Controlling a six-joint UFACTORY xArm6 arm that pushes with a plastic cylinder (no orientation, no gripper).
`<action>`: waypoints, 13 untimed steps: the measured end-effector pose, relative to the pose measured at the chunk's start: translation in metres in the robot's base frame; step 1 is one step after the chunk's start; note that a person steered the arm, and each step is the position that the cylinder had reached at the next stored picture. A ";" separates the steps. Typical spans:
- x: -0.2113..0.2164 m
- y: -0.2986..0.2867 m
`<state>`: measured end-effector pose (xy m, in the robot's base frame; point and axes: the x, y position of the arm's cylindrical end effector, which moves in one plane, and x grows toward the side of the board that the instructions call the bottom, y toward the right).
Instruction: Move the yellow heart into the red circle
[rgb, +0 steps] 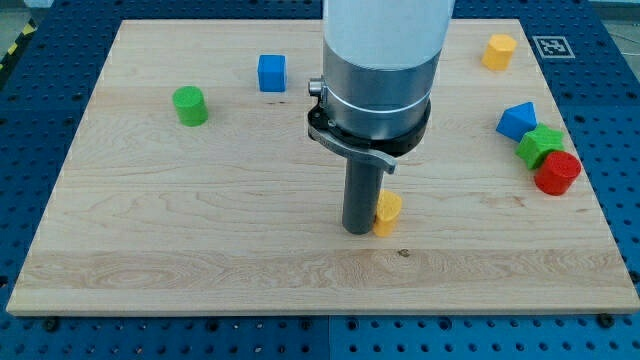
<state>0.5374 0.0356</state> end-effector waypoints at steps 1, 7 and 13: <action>-0.012 0.013; -0.020 0.097; -0.037 0.157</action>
<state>0.5008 0.1931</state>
